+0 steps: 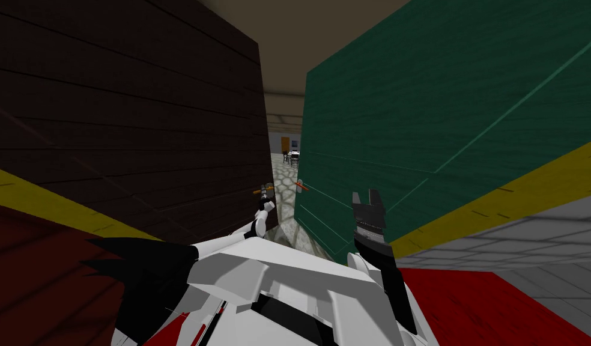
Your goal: Push the door open
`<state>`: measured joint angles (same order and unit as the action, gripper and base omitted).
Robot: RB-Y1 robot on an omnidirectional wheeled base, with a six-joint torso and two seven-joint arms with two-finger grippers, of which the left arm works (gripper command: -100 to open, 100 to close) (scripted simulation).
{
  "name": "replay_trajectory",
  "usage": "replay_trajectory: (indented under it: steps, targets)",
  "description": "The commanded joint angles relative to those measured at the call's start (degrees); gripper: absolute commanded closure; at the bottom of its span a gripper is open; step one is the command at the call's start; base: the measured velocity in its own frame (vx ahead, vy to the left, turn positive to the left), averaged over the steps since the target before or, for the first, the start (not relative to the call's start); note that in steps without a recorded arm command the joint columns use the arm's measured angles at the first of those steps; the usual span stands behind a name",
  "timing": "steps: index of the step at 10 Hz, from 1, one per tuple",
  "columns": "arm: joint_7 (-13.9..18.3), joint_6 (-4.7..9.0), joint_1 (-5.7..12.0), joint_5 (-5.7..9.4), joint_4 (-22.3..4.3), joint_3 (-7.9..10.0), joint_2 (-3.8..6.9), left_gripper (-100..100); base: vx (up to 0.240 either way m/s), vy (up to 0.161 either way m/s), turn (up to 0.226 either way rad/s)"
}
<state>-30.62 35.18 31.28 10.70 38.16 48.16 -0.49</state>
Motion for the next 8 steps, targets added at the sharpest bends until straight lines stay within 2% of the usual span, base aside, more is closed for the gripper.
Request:
replay_trajectory:
  steps: [1, 2, 3, 8]
  targets:
    - [-1.1, 0.84, 0.11, 0.52, -0.1, 1.21, -1.74, -100, 0.112, 0.144, -0.121]
    - [-0.7, 0.28, -0.19, 0.30, 0.6, 0.75, -1.35, -100, 0.038, 0.058, -0.025]
    - [-0.7, 0.28, -0.19, 0.30, 0.6, 0.75, -1.35, 100, -0.010, -0.011, 0.019]
    - [-0.7, 0.28, -0.19, 0.30, 0.6, 0.75, -1.35, 100, -0.005, -0.009, 0.004]
